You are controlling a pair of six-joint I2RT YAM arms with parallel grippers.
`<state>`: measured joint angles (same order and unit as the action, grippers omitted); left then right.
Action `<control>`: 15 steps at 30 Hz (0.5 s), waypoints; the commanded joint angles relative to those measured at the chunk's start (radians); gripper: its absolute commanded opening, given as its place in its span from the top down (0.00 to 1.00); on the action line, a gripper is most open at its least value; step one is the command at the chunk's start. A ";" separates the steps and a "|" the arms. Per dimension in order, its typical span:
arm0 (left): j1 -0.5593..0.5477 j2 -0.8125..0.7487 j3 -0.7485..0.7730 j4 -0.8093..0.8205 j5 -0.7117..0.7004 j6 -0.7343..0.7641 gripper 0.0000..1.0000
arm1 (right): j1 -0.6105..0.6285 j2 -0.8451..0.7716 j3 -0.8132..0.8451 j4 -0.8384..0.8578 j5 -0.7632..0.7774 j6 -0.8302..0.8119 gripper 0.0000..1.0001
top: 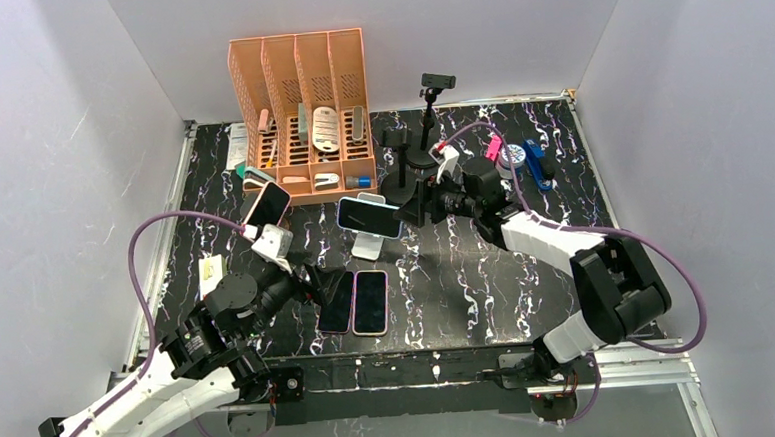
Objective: Remove the phone from the phone stand
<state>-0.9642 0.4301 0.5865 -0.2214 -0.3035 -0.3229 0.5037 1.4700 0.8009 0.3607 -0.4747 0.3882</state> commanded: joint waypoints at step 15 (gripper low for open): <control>0.001 0.023 -0.001 0.032 0.035 0.033 0.21 | -0.024 0.165 0.054 0.168 -0.156 -0.045 0.32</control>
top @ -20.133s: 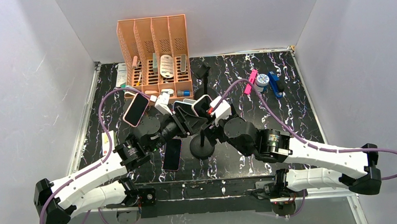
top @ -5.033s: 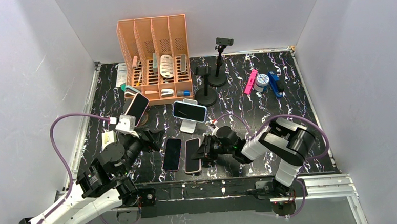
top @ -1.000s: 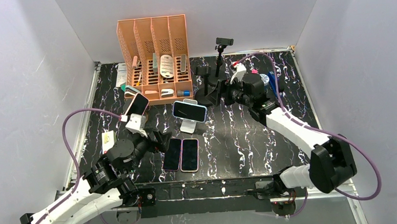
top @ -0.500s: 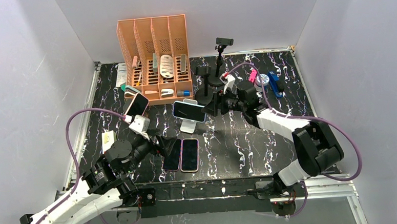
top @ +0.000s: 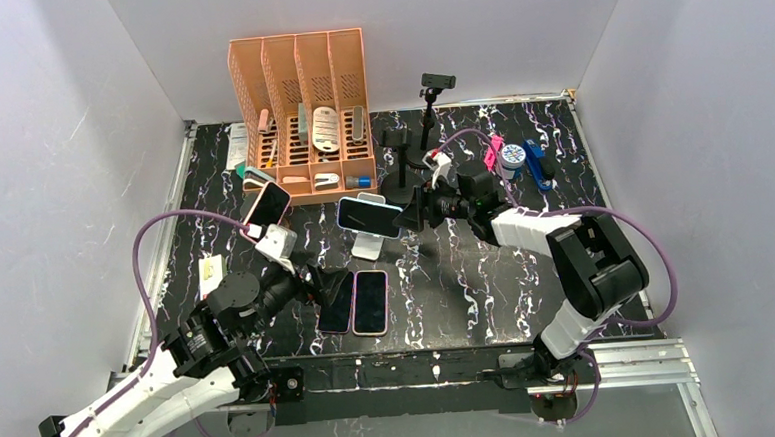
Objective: Remove the phone from the phone stand
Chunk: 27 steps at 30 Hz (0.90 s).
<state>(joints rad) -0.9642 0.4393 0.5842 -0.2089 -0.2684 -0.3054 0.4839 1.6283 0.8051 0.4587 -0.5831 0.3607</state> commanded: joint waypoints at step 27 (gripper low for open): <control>0.001 0.007 -0.001 0.021 0.005 0.023 0.21 | -0.004 0.140 0.106 0.146 -0.137 0.046 0.54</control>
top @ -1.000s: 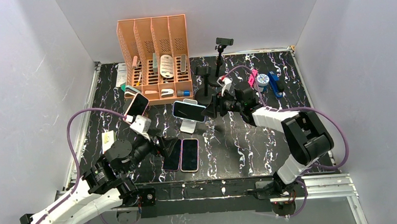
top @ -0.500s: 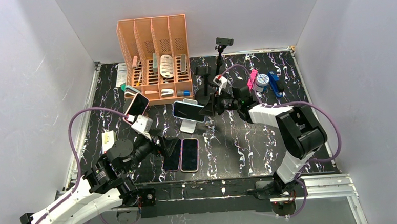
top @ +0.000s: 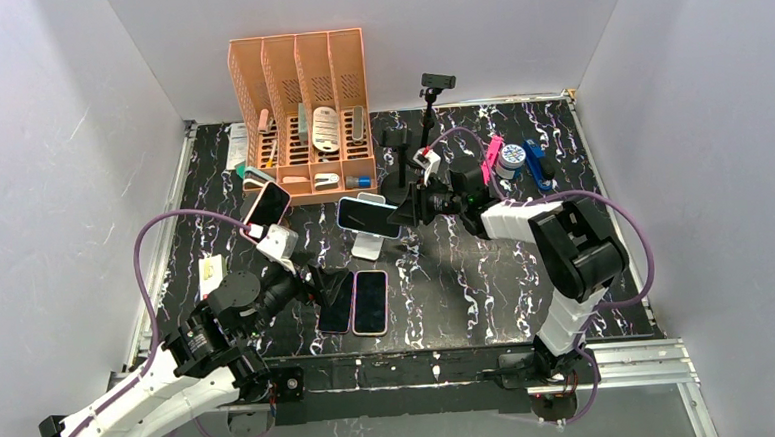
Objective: Remove the phone from the phone stand
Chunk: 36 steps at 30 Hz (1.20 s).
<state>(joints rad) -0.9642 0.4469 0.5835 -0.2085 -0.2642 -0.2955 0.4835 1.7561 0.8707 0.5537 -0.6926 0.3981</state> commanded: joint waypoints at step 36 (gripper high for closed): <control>0.001 0.007 -0.001 0.022 0.005 0.015 0.21 | 0.004 0.020 0.079 -0.004 -0.081 0.009 0.51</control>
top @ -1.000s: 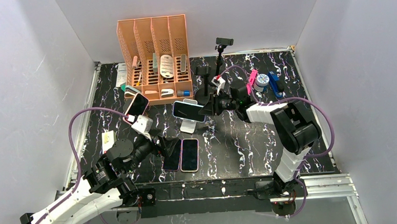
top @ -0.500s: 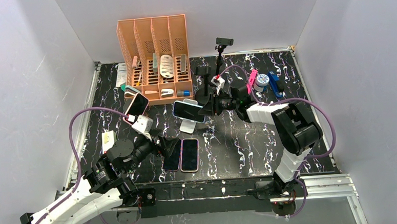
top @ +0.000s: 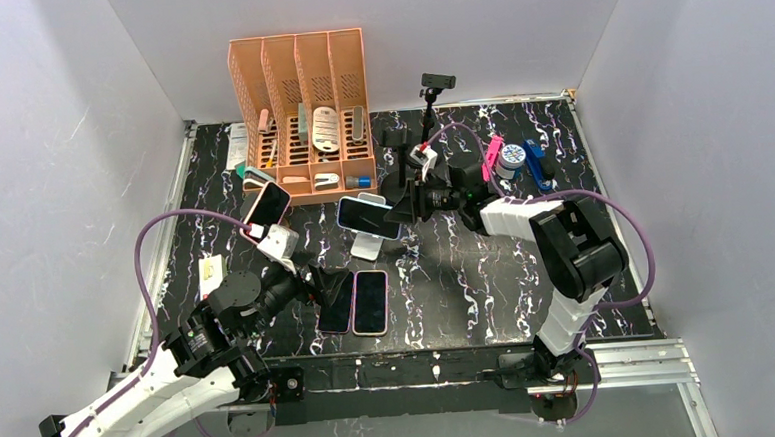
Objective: Remove the phone from the phone stand
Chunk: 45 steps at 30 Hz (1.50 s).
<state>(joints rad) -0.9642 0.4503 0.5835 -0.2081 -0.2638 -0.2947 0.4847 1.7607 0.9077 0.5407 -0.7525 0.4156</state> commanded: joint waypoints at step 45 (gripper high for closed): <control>0.001 -0.086 -0.011 0.027 -0.084 0.006 0.21 | 0.014 -0.441 -0.177 0.092 0.005 0.133 0.99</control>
<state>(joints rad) -0.9642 0.3958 0.5823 -0.2081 -0.2962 -0.2947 0.4950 1.4780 0.7780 0.4744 -0.7300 0.4606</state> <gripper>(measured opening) 0.795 0.226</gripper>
